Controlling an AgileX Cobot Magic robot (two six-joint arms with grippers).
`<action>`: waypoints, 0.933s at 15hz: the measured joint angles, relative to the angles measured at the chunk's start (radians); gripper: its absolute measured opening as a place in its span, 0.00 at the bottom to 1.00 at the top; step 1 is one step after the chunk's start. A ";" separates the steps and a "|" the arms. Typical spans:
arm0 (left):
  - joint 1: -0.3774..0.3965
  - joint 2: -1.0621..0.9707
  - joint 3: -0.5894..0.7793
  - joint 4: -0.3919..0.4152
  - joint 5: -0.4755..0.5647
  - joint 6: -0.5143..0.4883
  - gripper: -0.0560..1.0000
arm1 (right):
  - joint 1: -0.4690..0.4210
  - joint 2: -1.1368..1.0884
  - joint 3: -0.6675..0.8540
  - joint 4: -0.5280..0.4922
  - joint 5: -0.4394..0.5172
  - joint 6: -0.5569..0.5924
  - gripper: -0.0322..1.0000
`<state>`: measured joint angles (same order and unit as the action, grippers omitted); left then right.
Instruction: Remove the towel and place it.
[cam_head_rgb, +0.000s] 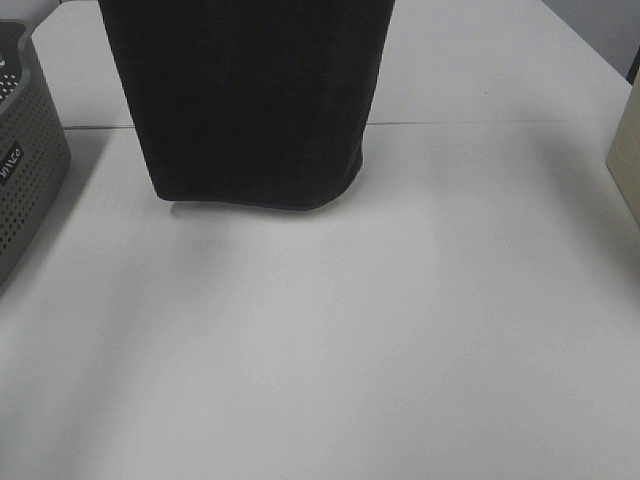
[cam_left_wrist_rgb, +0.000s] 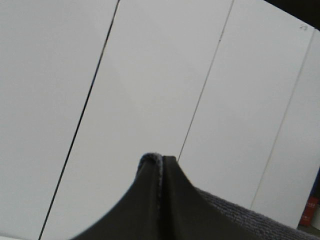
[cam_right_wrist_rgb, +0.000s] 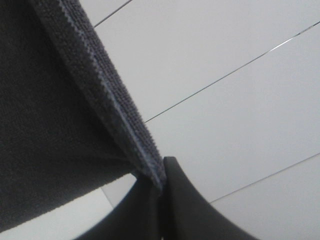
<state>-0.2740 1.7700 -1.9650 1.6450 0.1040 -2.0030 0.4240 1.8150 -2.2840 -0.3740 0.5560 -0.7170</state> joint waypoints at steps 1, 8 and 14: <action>-0.001 0.016 0.000 0.009 0.031 -0.025 0.05 | 0.001 0.012 0.000 -0.013 -0.028 0.001 0.04; -0.012 0.158 -0.151 0.097 0.096 -0.186 0.05 | -0.058 0.090 0.001 -0.059 -0.250 0.120 0.04; 0.005 0.355 -0.438 0.097 0.067 -0.157 0.05 | -0.144 0.191 0.002 -0.058 -0.556 0.150 0.04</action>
<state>-0.2690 2.1250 -2.4030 1.7420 0.1710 -2.1600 0.2800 2.0060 -2.2820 -0.4320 0.0000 -0.5670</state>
